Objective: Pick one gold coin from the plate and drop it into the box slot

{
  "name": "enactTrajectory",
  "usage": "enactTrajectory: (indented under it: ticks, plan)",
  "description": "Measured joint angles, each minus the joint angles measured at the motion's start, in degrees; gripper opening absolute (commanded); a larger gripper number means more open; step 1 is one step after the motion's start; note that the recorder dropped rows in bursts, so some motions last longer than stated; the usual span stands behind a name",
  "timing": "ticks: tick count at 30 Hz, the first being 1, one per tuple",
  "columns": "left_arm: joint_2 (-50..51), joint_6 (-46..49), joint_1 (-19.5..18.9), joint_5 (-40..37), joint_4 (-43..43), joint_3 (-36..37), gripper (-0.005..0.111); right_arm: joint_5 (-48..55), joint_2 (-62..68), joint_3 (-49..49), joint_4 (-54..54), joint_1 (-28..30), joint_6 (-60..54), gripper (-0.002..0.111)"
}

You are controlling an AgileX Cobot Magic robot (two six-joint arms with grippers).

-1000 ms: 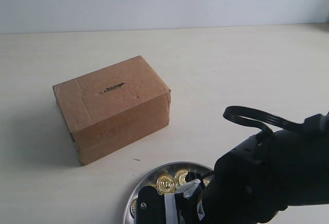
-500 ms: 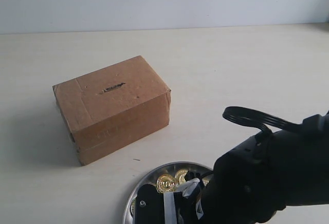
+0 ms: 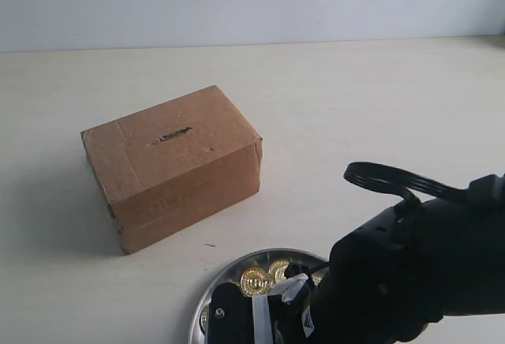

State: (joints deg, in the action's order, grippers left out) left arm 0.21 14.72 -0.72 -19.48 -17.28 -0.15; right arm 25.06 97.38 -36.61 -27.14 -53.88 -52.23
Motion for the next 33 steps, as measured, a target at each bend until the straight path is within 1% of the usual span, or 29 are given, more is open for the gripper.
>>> enactTrajectory:
  ticks: [14,21,26,33]
  plan:
    - [0.0,0.0,0.0,0.0,0.0,0.0,0.000,1.8,-12.2,0.1,0.0,0.0,0.0,0.024]
    - [0.0,0.0,0.0,0.0,0.0,0.0,0.000,6.4,-19.0,-4.3,0.0,0.0,0.0,0.024]
    - [0.0,0.0,0.2,0.0,0.0,0.0,0.000,8.2,-19.7,-7.2,0.0,0.0,0.7,0.024]
    - [0.0,0.8,0.2,0.1,0.5,0.0,0.000,8.7,-19.7,-8.1,0.0,0.0,1.1,0.024]
